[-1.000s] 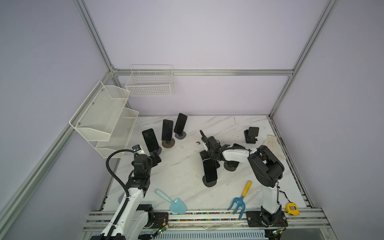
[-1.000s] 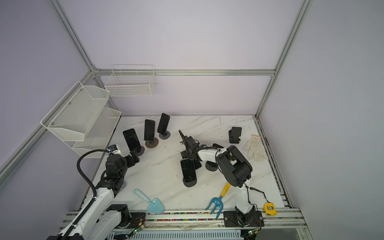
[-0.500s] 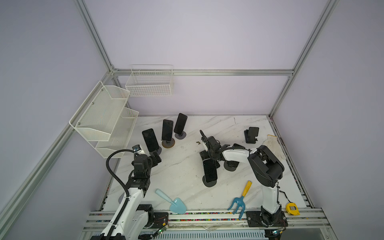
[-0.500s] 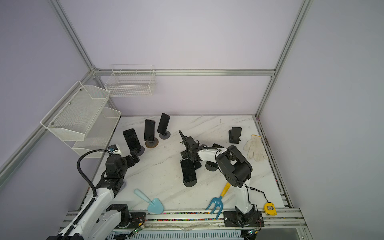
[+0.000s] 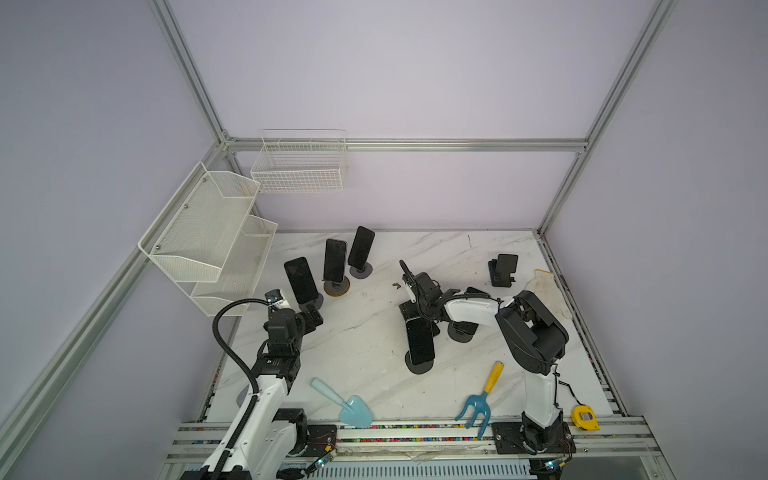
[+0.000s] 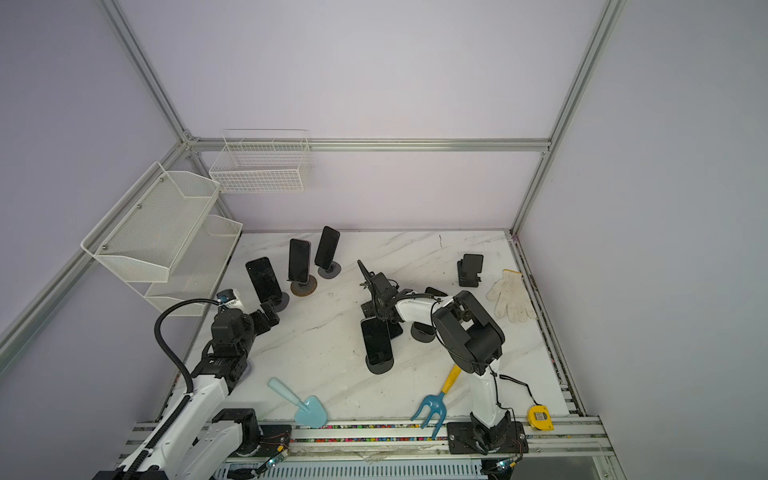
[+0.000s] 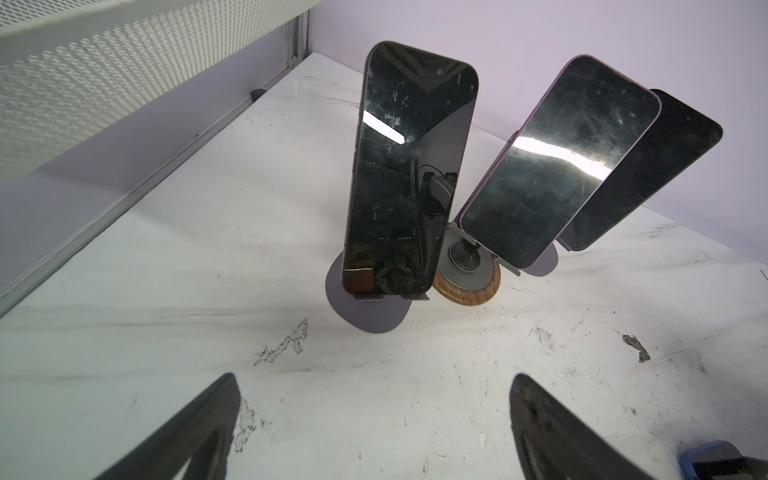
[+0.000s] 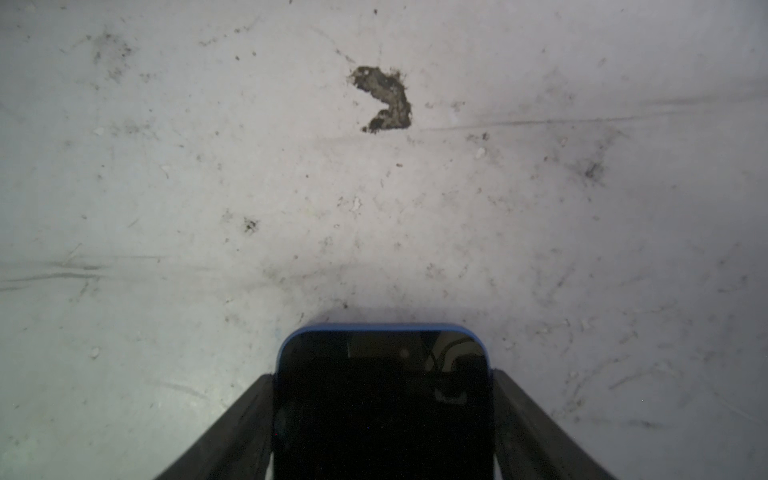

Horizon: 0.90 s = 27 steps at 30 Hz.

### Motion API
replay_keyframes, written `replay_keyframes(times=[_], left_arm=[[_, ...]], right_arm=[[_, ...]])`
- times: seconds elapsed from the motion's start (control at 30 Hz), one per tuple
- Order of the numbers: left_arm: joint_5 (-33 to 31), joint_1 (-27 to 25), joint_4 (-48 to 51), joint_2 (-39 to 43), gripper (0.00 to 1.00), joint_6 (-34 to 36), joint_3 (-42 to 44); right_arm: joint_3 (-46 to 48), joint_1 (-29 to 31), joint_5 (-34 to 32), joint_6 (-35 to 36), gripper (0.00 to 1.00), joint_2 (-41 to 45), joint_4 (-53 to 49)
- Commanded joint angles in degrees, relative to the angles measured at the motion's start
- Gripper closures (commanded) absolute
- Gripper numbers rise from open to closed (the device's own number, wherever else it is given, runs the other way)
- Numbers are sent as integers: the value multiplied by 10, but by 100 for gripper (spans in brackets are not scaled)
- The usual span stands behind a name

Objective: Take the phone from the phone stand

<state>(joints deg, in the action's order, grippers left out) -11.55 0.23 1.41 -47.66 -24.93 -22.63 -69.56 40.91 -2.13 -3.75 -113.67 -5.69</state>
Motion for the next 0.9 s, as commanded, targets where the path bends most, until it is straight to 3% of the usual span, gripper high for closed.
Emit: replay_keyframes(times=[0.0,0.53,0.73,0.87], left_arm=[[4,-3,-20,1,1,-6,14],[20,-2,-24,11,0,-8,19],[42,-2,-37,16,0,-4,22],[70,-2,-47,26,1,-1,24]], right_arm=[[25,3,9,2,20,2,-38],[-51,3,-54,-20,17,116,-32],[-9,3,-79,-34,6,217,33],[3,3,-155,-36,3,267,25]])
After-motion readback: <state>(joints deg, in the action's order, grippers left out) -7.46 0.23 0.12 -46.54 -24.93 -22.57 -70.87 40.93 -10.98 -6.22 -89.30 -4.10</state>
